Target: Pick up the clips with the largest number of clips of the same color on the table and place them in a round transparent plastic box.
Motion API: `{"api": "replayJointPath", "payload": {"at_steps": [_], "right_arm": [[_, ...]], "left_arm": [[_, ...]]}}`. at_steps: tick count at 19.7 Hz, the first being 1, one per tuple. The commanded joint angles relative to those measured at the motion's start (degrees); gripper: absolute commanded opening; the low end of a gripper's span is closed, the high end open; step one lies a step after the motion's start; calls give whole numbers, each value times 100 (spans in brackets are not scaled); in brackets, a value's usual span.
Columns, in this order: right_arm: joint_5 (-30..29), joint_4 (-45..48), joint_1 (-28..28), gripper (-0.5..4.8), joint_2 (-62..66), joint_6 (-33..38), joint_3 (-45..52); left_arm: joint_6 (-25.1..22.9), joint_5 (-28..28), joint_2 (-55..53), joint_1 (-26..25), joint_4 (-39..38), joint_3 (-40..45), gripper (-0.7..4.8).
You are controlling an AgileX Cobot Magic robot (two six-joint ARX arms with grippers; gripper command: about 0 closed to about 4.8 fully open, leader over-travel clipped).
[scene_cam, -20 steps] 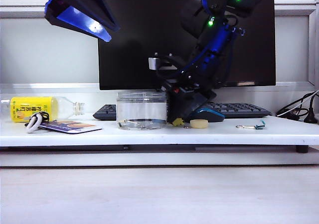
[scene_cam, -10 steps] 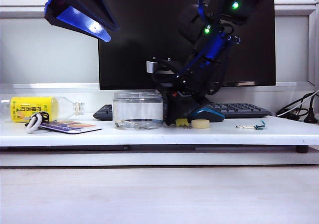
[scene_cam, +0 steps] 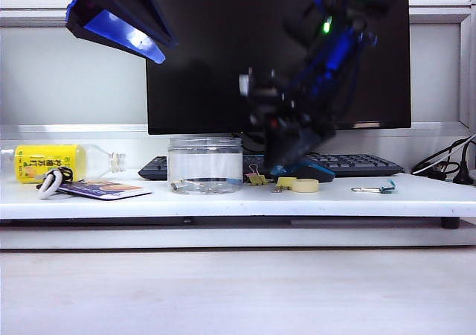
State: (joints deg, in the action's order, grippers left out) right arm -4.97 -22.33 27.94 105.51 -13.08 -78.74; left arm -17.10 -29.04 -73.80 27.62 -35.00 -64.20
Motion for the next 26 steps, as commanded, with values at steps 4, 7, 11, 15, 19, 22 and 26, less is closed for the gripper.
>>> {"api": "replayJointPath", "payload": {"at_steps": [4,7,11,15,19,22,26], "right_arm": [[-107,-260,-37,185,-48,-66,-17],[-111,-562,-127,185,-46,-227,-15],[-136,-706,-127,185,-46,-258,-15],[-127,-914,-127,185,-44,-365,-11],[-133,-922,-127,184,0,-365,0],[-164,-933,-127,184,201,-363,4],[-177,-870,-127,112,238,-365,4]], "left_arm": [[-2,-17,15,4,-68,-15,188],[-4,-20,15,4,-120,-15,188],[-2,-22,15,4,-120,-15,188],[-4,-33,15,4,-120,-15,188],[-2,-35,15,4,-120,-15,188],[-4,-33,15,4,-133,-15,188],[-7,-33,13,4,-131,-15,188]]}}
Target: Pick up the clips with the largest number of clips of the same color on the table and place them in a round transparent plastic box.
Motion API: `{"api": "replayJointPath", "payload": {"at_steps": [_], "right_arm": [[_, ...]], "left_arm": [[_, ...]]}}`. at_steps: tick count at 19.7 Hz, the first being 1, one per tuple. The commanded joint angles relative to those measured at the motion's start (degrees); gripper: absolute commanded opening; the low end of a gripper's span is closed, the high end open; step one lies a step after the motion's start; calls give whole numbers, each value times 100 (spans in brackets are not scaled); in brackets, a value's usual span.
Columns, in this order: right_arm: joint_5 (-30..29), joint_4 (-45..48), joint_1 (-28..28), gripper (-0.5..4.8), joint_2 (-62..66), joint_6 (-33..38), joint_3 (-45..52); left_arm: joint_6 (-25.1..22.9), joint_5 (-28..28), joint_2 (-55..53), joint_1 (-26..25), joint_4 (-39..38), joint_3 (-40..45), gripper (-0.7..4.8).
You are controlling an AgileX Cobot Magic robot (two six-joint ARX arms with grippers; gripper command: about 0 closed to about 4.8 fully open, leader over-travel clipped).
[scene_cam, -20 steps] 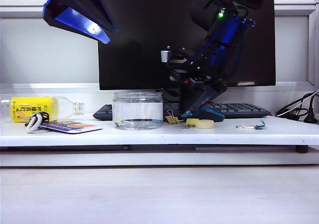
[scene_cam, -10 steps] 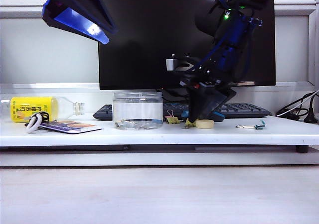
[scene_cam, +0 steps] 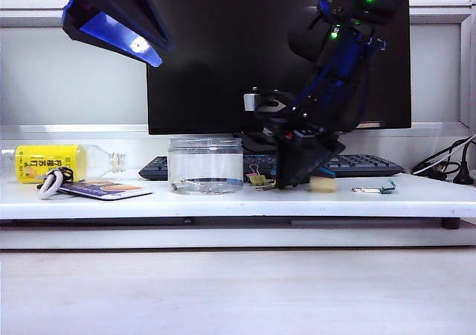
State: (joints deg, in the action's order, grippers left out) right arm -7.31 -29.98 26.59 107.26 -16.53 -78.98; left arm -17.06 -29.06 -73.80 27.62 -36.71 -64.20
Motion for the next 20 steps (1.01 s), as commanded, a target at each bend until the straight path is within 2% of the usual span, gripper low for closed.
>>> {"api": "replayJointPath", "payload": {"at_steps": [1,5,7,16,20], "right_arm": [[57,-101,9,111,63,-22,28],[57,-92,9,21,63,-20,28],[55,-94,9,8,61,-20,28],[76,-155,4,8,-463,-17,-407],[-164,-348,4,13,-708,2,-472]], "left_arm": [[-13,-31,13,4,42,-15,188],[-11,-28,13,4,42,-15,188],[-9,-28,15,4,35,-15,188],[-9,-33,15,4,35,-15,188],[-11,-28,15,4,39,-15,188]]}}
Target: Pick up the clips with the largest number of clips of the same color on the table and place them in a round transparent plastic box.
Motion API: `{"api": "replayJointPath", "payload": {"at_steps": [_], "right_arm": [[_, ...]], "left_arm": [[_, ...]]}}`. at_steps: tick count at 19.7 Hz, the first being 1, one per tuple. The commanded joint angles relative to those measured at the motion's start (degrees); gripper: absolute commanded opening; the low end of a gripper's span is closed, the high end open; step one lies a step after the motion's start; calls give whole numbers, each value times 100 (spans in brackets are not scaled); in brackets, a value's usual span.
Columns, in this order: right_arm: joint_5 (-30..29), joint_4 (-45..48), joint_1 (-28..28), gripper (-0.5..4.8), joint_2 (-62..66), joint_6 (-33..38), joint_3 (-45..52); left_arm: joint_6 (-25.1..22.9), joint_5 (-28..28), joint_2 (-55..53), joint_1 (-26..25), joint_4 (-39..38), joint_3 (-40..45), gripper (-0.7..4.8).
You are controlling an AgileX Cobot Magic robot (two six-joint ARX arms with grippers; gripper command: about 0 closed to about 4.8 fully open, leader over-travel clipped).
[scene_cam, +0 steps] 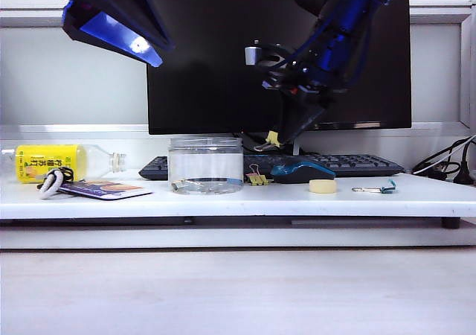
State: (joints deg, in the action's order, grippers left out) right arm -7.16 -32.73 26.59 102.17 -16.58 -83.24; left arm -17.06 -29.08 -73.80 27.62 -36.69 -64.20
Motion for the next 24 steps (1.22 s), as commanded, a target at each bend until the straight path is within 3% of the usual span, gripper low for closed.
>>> {"api": "replayJointPath", "payload": {"at_steps": [1,5,7,11,19,24], "right_arm": [[-212,-61,4,13,-278,15,-66],[-831,17,9,16,-461,160,-83],[-1054,28,20,56,-459,186,-83],[-1486,461,116,55,-457,509,-83],[-1373,848,597,54,-136,603,-83],[-1198,1154,592,53,184,651,-83]], "left_arm": [[-11,-26,15,4,46,-15,188],[-11,-28,15,4,63,-15,188],[-11,-28,15,4,72,-15,188],[-11,-28,15,4,83,-15,188],[-13,-28,15,4,120,-15,188],[-11,-28,15,4,46,-15,188]]}}
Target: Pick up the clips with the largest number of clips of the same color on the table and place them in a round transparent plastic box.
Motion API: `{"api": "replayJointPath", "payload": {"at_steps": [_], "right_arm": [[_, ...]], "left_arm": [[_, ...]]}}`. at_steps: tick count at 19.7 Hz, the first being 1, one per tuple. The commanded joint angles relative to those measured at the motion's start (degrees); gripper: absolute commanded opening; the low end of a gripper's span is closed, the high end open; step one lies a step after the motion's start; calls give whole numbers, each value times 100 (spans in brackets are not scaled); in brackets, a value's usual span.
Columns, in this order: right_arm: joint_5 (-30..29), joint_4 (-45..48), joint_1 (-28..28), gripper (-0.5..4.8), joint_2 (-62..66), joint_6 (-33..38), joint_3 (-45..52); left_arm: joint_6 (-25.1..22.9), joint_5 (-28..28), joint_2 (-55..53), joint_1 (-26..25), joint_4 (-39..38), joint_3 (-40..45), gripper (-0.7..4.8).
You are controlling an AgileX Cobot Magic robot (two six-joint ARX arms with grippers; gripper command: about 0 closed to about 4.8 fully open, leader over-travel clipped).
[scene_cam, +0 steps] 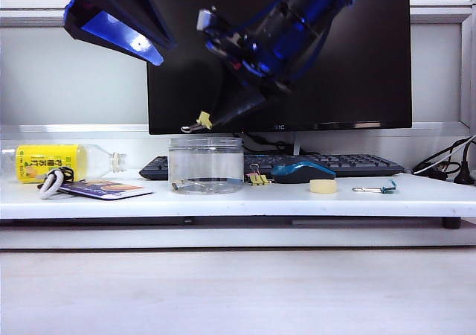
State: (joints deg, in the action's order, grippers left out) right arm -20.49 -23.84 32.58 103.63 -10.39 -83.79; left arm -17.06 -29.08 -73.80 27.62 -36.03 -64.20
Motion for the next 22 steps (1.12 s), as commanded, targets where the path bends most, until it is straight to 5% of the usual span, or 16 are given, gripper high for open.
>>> {"api": "replayJointPath", "payload": {"at_steps": [1,8,14,22], "right_arm": [[146,280,-13,54,46,24,-28],[151,356,-26,55,81,-4,-28],[155,332,-44,127,109,-15,-28],[407,291,-522,127,9,13,-31]], "left_arm": [[-11,-28,15,4,-33,-15,188],[-11,-28,15,4,-33,-15,188],[-9,-28,15,4,-35,-15,188],[-11,-13,15,4,-133,-15,188]]}}
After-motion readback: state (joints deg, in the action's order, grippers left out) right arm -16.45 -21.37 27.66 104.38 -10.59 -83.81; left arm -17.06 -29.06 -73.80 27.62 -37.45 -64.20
